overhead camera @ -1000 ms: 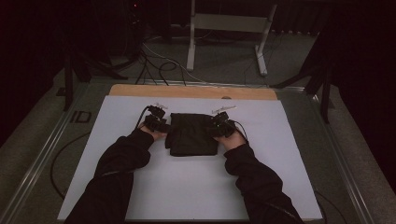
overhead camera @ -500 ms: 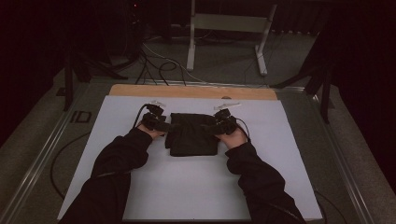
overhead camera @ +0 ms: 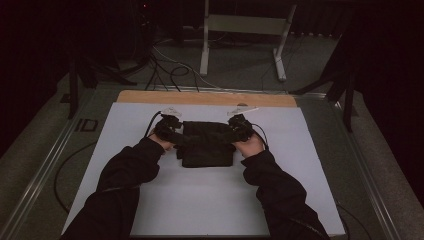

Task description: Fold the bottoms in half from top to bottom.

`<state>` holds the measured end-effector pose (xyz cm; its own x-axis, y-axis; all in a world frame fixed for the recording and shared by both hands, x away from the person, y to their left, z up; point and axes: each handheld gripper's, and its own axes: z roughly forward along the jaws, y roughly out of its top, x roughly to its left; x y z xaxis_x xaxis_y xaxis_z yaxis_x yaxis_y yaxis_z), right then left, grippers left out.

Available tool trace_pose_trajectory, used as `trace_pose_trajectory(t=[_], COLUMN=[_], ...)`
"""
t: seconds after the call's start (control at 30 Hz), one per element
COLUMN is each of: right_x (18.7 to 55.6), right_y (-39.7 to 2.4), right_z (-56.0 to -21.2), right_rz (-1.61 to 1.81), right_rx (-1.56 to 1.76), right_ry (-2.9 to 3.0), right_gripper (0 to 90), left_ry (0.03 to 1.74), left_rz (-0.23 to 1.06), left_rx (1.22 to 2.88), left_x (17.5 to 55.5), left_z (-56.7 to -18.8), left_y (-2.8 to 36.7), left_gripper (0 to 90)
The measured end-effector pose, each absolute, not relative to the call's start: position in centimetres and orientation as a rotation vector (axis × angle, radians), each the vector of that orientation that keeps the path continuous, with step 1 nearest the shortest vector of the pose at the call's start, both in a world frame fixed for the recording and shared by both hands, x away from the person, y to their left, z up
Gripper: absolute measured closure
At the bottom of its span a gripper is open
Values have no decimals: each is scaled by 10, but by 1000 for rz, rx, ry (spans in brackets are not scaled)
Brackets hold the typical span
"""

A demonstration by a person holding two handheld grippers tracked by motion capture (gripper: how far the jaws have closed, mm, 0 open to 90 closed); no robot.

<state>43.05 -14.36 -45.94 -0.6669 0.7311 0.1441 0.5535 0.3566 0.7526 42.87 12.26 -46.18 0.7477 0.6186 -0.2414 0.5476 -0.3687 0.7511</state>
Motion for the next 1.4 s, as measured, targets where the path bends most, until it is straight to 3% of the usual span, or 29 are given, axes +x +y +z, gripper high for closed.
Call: trace_pose_trajectory(t=[0.83, 1.4], right_x=[413, 378], right_y=[-133, -136], right_z=[-434, -456], right_rz=[1297, 1355], right_rx=[993, 904], right_ry=[2410, 2481], right_gripper=[107, 106], left_ry=[744, 681], left_rz=[93, 79], left_rx=[2011, 2044], left_x=[394, 357], left_z=[-444, -453], left_y=[127, 126], left_gripper=[0, 0])
